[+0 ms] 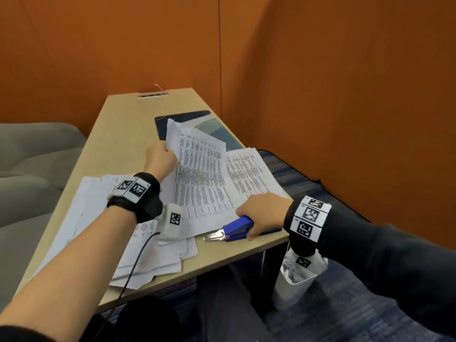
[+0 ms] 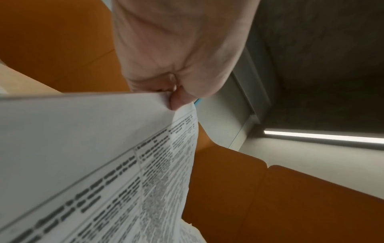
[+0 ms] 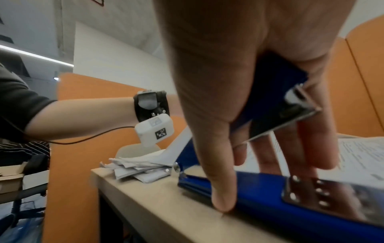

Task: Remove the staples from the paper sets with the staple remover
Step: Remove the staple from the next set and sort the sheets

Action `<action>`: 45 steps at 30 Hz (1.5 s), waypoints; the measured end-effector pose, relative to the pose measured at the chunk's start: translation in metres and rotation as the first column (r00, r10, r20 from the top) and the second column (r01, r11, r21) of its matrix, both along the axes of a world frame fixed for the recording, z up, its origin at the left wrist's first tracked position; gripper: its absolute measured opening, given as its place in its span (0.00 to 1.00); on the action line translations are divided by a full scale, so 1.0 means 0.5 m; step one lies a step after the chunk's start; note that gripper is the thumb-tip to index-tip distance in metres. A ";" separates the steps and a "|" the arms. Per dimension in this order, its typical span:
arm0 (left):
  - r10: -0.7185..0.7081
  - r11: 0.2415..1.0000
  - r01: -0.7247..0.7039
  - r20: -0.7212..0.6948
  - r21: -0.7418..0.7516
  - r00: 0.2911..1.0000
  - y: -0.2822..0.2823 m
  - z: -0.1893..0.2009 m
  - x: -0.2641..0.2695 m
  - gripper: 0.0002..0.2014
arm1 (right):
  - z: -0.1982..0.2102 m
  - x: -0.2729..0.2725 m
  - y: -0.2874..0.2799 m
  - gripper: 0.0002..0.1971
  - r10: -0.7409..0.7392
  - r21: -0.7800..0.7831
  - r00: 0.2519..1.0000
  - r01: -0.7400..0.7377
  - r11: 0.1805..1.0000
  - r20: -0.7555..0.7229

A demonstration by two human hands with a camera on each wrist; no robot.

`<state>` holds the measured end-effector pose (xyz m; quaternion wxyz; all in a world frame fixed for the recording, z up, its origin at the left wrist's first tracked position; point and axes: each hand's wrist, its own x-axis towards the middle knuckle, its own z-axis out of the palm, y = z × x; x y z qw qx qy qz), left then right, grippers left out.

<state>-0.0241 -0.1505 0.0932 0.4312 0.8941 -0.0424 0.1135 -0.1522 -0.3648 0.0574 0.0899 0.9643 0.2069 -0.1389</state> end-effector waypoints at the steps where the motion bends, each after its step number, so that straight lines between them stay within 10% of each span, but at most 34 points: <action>1: -0.021 0.999 0.019 -0.032 -0.044 0.999 0.003 -0.001 0.002 0.16 | -0.002 -0.001 -0.003 0.19 0.004 -0.014 1.000 -0.004 1.000 0.018; 8: -0.325 0.902 0.256 -0.160 -0.347 0.932 0.017 0.047 -0.021 0.08 | 0.133 -0.002 -0.072 0.20 -0.220 0.532 0.973 0.224 0.816 -0.071; 10: -0.379 0.878 0.310 -0.134 -0.365 0.916 0.008 0.074 -0.037 0.09 | 0.185 0.017 -0.082 0.15 -0.333 0.778 0.936 0.123 0.617 0.116; 13: -0.474 0.826 0.402 -0.101 -0.395 0.875 -0.024 0.111 -0.065 0.14 | 0.246 0.058 -0.069 0.15 -0.580 0.987 0.799 -0.150 0.065 0.159; 15: -0.517 0.806 0.460 -0.067 -0.372 0.853 -0.054 0.129 -0.082 0.15 | 0.281 0.089 -0.052 0.11 -0.659 0.962 0.734 -0.268 -0.060 0.163; 22: -0.490 0.856 0.496 0.078 -0.144 0.868 -0.142 0.147 -0.089 0.14 | 0.294 0.162 0.009 0.13 -0.651 0.965 0.716 -0.236 0.114 0.252; 36: -0.464 0.883 0.470 0.196 0.020 0.864 -0.185 0.141 -0.105 0.20 | 0.300 0.157 -0.003 0.24 -0.688 0.975 0.697 -0.210 0.071 0.200; 45: -0.549 0.829 0.537 0.046 0.154 0.835 -0.186 0.109 -0.107 0.06 | 0.280 0.174 -0.022 0.24 -0.718 0.985 0.683 -0.171 0.017 0.131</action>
